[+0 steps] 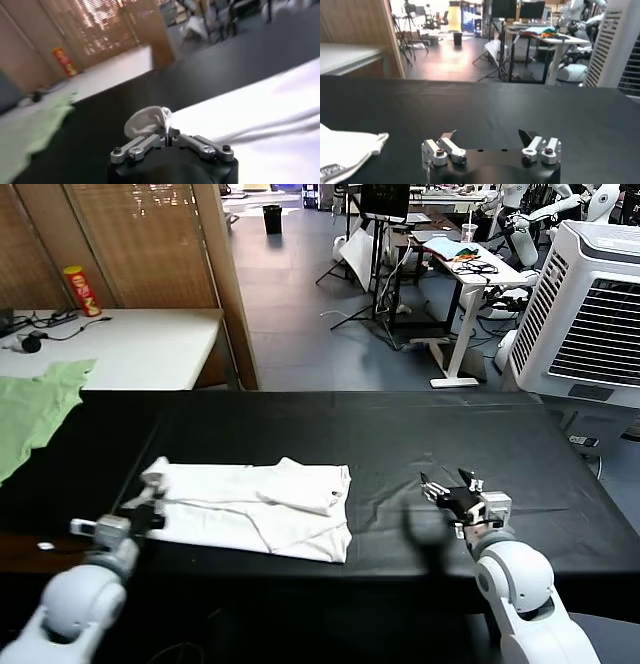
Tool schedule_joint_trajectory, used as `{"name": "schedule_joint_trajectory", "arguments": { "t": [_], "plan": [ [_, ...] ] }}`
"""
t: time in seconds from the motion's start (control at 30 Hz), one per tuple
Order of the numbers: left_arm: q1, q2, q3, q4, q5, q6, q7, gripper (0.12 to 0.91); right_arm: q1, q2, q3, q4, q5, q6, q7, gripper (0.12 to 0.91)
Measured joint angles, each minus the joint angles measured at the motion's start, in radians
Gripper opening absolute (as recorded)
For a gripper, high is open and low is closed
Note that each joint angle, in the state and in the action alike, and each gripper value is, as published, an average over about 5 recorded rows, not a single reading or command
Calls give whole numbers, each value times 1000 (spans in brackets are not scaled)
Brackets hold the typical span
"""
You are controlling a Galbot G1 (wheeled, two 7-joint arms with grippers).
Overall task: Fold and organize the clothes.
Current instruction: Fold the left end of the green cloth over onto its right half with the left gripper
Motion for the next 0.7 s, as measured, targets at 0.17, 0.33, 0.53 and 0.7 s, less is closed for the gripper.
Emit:
{"name": "schedule_joint_trajectory", "arguments": {
  "t": [0.17,0.33,0.53,0.7],
  "plan": [
    [-44,-67,109,-88,-154,41,-26,146,-3,3,2,-1,-6,0,0,798],
    [-76,-116,204,-138,-244,56,-37,146,-6,12,-3,-3,-14,0,0,798],
    [-105,-163,286,-133,-251,56,-37,146,-11,15,-6,-2,-20,0,0,798],
    [-117,-195,322,-112,-222,49,-31,146,-11,13,-7,0,-20,4,-9,798]
  ]
}}
